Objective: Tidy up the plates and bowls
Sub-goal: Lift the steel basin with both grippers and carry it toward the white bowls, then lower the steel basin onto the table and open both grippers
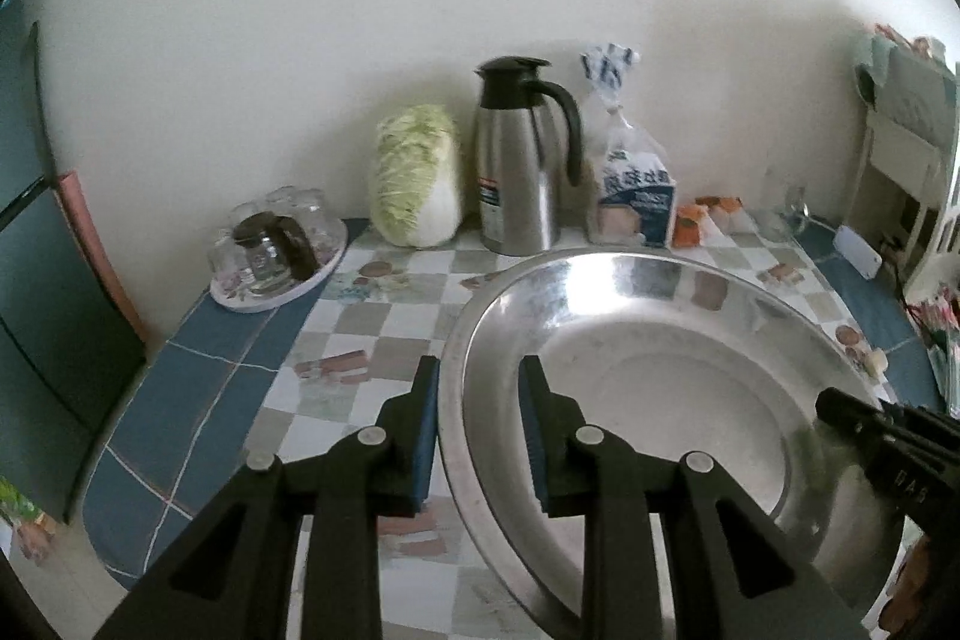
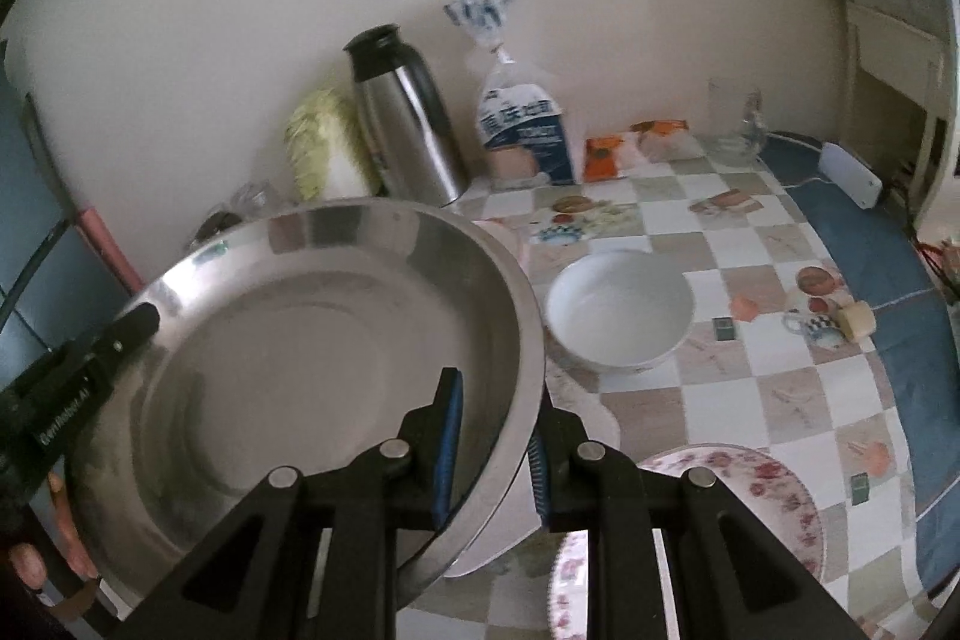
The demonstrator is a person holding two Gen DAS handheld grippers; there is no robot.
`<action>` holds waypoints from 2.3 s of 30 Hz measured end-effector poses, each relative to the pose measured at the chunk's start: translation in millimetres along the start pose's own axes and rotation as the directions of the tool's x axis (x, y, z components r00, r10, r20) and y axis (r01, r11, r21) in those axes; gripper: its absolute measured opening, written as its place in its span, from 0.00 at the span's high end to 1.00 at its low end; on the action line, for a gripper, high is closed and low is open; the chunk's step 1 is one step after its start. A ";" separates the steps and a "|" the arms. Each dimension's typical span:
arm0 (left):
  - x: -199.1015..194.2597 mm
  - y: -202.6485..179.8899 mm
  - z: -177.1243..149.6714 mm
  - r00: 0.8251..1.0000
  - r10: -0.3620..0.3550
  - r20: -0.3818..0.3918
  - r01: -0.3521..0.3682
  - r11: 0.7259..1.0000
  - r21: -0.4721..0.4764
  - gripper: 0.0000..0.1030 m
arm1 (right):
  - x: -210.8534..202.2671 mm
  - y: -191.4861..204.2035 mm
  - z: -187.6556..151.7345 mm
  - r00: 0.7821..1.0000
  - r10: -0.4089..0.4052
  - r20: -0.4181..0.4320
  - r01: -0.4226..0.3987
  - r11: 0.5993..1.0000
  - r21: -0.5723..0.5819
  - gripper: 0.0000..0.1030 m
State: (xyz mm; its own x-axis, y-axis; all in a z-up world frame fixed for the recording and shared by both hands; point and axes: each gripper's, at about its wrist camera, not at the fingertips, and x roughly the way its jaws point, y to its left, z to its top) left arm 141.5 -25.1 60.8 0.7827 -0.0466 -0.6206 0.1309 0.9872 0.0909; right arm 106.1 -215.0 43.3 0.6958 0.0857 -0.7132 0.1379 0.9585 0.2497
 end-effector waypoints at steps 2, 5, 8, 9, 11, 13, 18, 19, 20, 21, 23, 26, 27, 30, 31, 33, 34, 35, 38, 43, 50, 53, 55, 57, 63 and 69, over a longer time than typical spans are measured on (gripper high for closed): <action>7.9 -9.1 -0.5 1.000 -0.014 -0.017 0.014 1.000 0.004 0.75 | 0.5 -9.9 -0.5 1.000 -0.009 0.001 0.009 1.000 0.019 0.79; 22.9 -18.9 -3.1 0.997 -0.040 -0.065 0.040 0.999 0.001 0.75 | 7.7 -21.0 -4.4 0.999 -0.035 -0.021 0.035 0.999 0.014 0.79; 36.5 -31.8 -8.1 0.993 -0.057 -0.107 0.059 0.998 0.019 0.75 | 14.9 -34.6 -10.8 0.998 -0.046 -0.051 0.047 0.999 0.014 0.79; 41.4 -38.0 -11.8 0.991 -0.061 -0.121 0.066 0.997 0.033 0.75 | 17.7 -39.4 -12.4 0.996 -0.061 -0.060 0.062 0.998 0.012 0.79; 48.9 -45.6 -18.4 0.988 -0.058 -0.142 0.066 0.996 0.053 0.75 | 22.5 -46.7 -16.1 0.994 -0.077 -0.074 0.079 0.997 0.015 0.79; 55.8 -47.7 -25.4 0.983 -0.068 -0.171 0.078 0.996 0.053 0.75 | 28.4 -51.6 -21.0 0.991 -0.089 -0.098 0.091 0.996 0.010 0.79; 72.5 -44.3 -41.7 0.967 -0.089 -0.241 0.099 0.995 0.028 0.75 | 39.8 -53.8 -29.9 0.985 -0.100 -0.141 0.100 0.995 -0.008 0.79; 74.3 -44.6 -43.9 0.965 -0.089 -0.247 0.100 0.995 0.030 0.75 | 41.4 -53.5 -31.2 0.984 -0.101 -0.146 0.100 0.995 -0.013 0.79; 75.4 -45.0 -46.4 0.964 -0.088 -0.251 0.100 0.994 0.035 0.75 | 43.1 -52.9 -31.6 0.983 -0.105 -0.150 0.103 0.995 -0.019 0.79; 76.3 -45.7 -48.6 0.964 -0.084 -0.254 0.098 0.994 0.043 0.75 | 44.4 -52.2 -32.7 0.982 -0.110 -0.155 0.107 0.994 -0.026 0.79; 78.5 -45.6 -51.5 0.962 -0.077 -0.264 0.095 0.994 0.055 0.75 | 46.6 -50.6 -34.9 0.980 -0.115 -0.162 0.110 0.993 -0.036 0.79; 81.5 -41.6 -55.1 0.958 -0.080 -0.276 0.099 0.994 0.055 0.75 | 50.8 -48.6 -38.0 0.978 -0.113 -0.176 0.107 0.993 -0.045 0.79; 81.8 -40.3 -56.3 0.957 -0.078 -0.278 0.097 0.994 0.056 0.75 | 51.9 -47.5 -38.3 0.978 -0.112 -0.179 0.105 0.993 -0.047 0.79; 85.9 -36.0 -60.3 0.953 -0.071 -0.294 0.091 0.994 0.055 0.75 | 55.8 -42.7 -40.2 0.976 -0.113 -0.188 0.103 0.993 -0.065 0.78; 86.7 -35.5 -61.0 0.953 -0.069 -0.296 0.090 0.994 0.056 0.75 | 56.9 -41.4 -40.9 0.975 -0.114 -0.190 0.103 0.992 -0.069 0.78; 89.2 -34.3 -62.7 0.951 -0.065 -0.302 0.087 0.994 0.059 0.75 | 58.9 -39.6 -41.7 0.974 -0.118 -0.194 0.105 0.992 -0.077 0.78; 89.9 -33.9 -63.1 0.951 -0.064 -0.304 0.086 0.995 0.059 0.75 | 60.1 -39.0 -42.2 0.973 -0.118 -0.197 0.104 0.991 -0.078 0.78; 90.6 -33.5 -63.6 0.950 -0.062 -0.306 0.084 0.995 0.060 0.75 | 61.4 -38.4 -42.9 0.972 -0.119 -0.201 0.104 0.991 -0.081 0.78; 91.3 -32.1 -64.7 0.950 -0.054 -0.308 0.077 0.995 0.064 0.75 | 63.5 -36.0 -43.7 0.972 -0.123 -0.201 0.106 0.990 -0.093 0.78; 93.2 -26.9 -66.0 0.948 -0.048 -0.314 0.069 0.996 0.055 0.75 | 66.1 -29.4 -45.8 0.971 -0.124 -0.202 0.102 0.988 -0.117 0.78; 99.0 -26.4 -69.2 0.942 -0.036 -0.333 0.059 0.996 0.062 0.75 | 72.6 -27.9 -48.0 0.968 -0.128 -0.215 0.102 0.987 -0.125 0.78; 100.6 -25.9 -70.1 0.941 -0.037 -0.335 0.060 0.996 0.059 0.75 | 76.2 -27.1 -48.7 0.966 -0.135 -0.220 0.107 0.985 -0.135 0.78; 101.5 -26.6 -70.7 0.943 -0.035 -0.331 0.059 0.996 0.063 0.75 | 78.8 -27.5 -49.9 0.964 -0.138 -0.228 0.108 0.985 -0.136 0.78; 102.3 -28.0 -71.3 0.944 -0.032 -0.328 0.058 0.996 0.070 0.75 | 81.8 -27.8 -51.0 0.962 -0.144 -0.232 0.113 0.983 -0.143 0.78; 105.9 -31.5 -73.0 0.945 -0.024 -0.326 0.054 0.995 0.083 0.74 | 87.0 -30.1 -52.1 0.959 -0.156 -0.236 0.124 0.982 -0.144 0.78; 109.4 -32.6 -73.8 0.944 -0.023 -0.329 0.054 0.995 0.087 0.74 | 88.7 -28.6 -52.0 0.958 -0.176 -0.225 0.144 0.978 -0.153 0.78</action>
State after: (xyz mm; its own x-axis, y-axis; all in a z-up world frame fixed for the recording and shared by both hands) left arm 177.9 -51.2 -67.5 0.5361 -0.0164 -0.8440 0.2257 0.9662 0.1246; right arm 127.2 -220.7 -61.2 0.4836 -0.0256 -0.8749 0.1267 0.9911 0.0410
